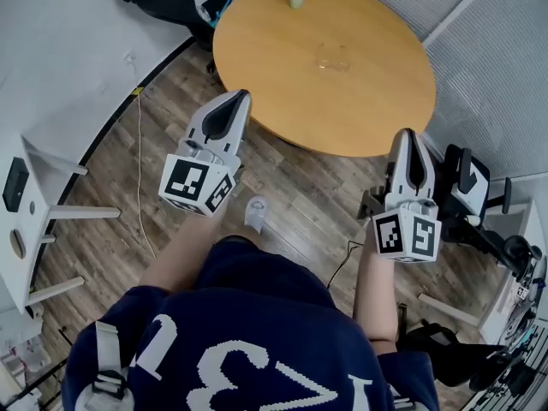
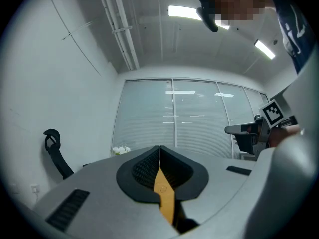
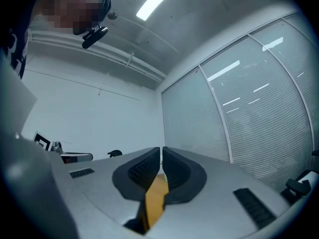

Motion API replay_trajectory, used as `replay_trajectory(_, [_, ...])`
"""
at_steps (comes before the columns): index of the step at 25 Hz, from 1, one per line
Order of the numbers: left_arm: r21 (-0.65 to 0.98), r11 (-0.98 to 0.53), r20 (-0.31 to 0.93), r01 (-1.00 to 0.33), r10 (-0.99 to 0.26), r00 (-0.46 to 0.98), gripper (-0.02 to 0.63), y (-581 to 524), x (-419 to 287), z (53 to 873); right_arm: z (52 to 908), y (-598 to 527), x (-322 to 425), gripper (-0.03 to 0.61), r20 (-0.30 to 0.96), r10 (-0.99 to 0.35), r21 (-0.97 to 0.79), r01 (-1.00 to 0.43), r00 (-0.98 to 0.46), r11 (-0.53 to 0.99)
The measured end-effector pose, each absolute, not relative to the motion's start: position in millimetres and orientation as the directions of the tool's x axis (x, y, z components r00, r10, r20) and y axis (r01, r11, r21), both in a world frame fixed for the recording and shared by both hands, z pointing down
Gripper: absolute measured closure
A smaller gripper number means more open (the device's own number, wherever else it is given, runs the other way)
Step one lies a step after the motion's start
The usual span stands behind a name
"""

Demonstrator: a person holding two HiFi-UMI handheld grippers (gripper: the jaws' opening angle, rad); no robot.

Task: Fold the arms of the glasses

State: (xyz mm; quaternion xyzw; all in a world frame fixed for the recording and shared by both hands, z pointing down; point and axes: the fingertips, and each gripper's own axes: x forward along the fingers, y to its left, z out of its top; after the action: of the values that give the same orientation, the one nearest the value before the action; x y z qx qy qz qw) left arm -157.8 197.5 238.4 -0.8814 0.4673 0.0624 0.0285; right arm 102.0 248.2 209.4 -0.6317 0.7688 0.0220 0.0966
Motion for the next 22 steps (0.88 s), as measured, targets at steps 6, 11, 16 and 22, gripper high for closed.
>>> replay_trajectory(6, [0.008,-0.593,-0.146,-0.806,-0.798,0.585,0.598,104,-162,231,197,159,94,0.543,-0.202,-0.968,-0.086,-0.982,-0.151,0.171])
replay_trajectory(11, [0.005,-0.618,-0.155,-0.786,-0.777,0.61,0.598,52,-162,227,194,116,92,0.543,-0.207,-0.971,-0.083,-0.986,-0.124,0.143])
replay_trajectory(16, [0.026,-0.632,-0.131,-0.775,-0.77,0.624,0.598,19,-154,239,206,87,97,0.543,-0.169,-0.979,-0.093,-0.987,-0.113,0.13])
replay_trajectory(22, [0.061,-0.632,-0.085,-0.773,-0.775,0.627,0.598,-13,-130,262,227,48,119,0.543,-0.124,-0.984,-0.118,-0.983,-0.127,0.142])
